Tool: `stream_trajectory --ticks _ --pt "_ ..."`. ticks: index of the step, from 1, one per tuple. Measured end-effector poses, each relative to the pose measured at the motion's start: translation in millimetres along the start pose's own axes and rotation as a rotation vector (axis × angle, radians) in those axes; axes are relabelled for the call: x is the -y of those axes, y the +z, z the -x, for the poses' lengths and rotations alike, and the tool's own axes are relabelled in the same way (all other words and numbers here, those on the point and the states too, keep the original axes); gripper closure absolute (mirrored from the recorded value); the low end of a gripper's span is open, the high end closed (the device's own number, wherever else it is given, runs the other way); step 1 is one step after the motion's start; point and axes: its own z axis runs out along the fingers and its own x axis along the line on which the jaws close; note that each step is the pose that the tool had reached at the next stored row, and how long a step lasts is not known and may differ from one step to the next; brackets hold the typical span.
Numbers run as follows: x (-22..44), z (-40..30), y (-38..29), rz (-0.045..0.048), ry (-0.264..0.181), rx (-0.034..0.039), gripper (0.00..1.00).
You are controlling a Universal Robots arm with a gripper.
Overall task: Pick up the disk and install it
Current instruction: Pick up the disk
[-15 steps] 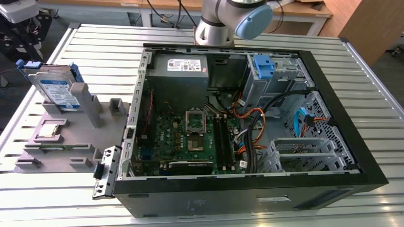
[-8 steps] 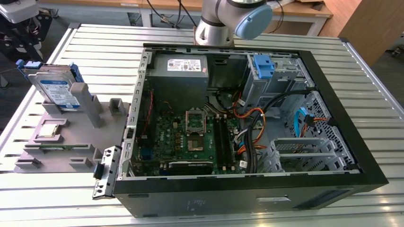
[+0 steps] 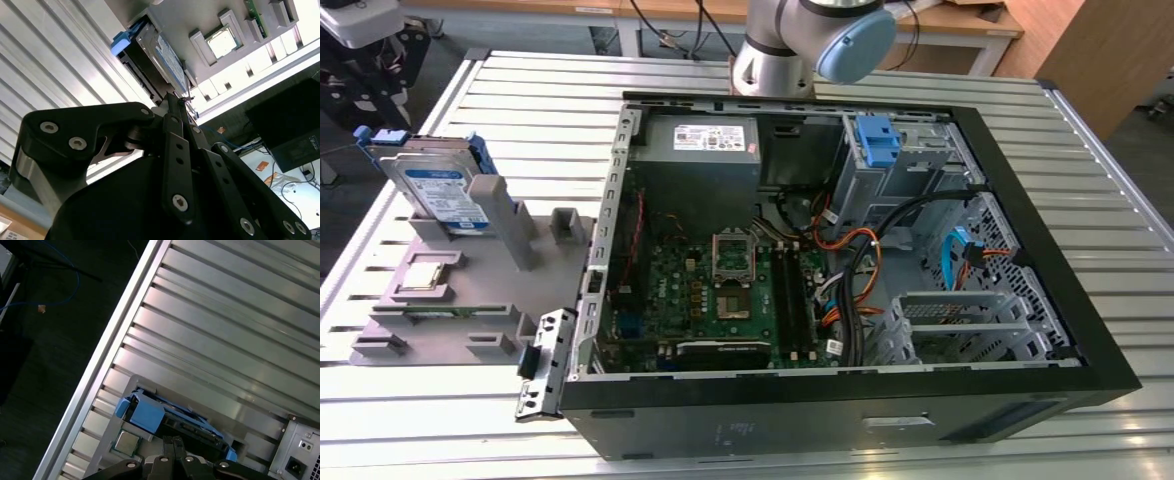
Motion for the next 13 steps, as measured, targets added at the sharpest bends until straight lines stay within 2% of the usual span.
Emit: stream_trajectory --ticks 13 --pt "0.0 0.0 0.2 0.0036 -0.146 -0.0066 0.89"
